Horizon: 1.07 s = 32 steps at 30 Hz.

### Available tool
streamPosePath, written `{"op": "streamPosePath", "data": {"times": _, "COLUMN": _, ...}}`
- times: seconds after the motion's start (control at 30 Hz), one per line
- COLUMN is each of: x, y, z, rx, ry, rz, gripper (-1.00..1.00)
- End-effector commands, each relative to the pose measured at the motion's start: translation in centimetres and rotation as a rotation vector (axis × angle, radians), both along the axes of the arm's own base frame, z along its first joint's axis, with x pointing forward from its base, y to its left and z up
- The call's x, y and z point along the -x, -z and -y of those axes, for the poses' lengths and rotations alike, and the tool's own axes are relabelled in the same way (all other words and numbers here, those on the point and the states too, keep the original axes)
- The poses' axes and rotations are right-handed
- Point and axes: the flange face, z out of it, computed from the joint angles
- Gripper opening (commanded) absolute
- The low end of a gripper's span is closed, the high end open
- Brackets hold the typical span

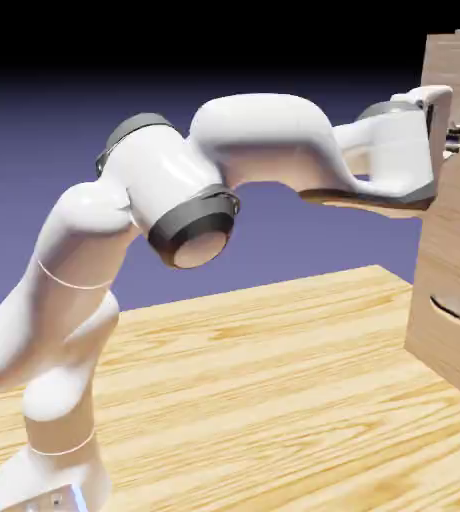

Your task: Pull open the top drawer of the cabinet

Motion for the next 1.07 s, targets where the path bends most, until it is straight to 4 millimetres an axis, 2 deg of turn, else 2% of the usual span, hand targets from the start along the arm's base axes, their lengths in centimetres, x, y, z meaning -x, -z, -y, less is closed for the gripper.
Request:
{"op": "streamPosePath", "data": {"times": 0.0, "x": 0.6, "y": 0.0, "z": 0.0, "rx": 0.000, "ry": 0.000, "rz": 0.000, "gripper": -1.00}}
{"op": "streamPosePath", "data": {"times": 0.5, "x": 9.2, "y": 0.0, "z": 0.0, "rx": 0.000, "ry": 0.000, "rz": 0.000, "gripper": -1.00}}
{"op": "streamPosePath", "data": {"times": 0.77, "x": 15.1, "y": 0.0, "z": 0.0, "rx": 0.000, "ry": 0.000, "rz": 0.000, "gripper": -1.00}}
{"op": "streamPosePath", "data": {"times": 0.8, "x": 15.1, "y": 0.0, "z": 0.0, "rx": 0.000, "ry": 0.000, "rz": 0.000, "gripper": 1.00}}
{"op": "streamPosePath", "data": {"times": 0.83, "x": 15.1, "y": 0.0, "z": 0.0, "rx": 0.000, "ry": 0.000, "rz": 0.000, "gripper": 1.00}}
{"op": "streamPosePath", "data": {"times": 1.0, "x": 19.9, "y": 0.0, "z": 0.0, "rx": -0.001, "ry": 0.000, "rz": 0.000, "gripper": 1.00}}
{"op": "streamPosePath", "data": {"times": 1.03, "x": 20.1, "y": 0.0, "z": 0.0, "rx": 0.000, "ry": 0.000, "rz": 0.000, "gripper": 1.00}}
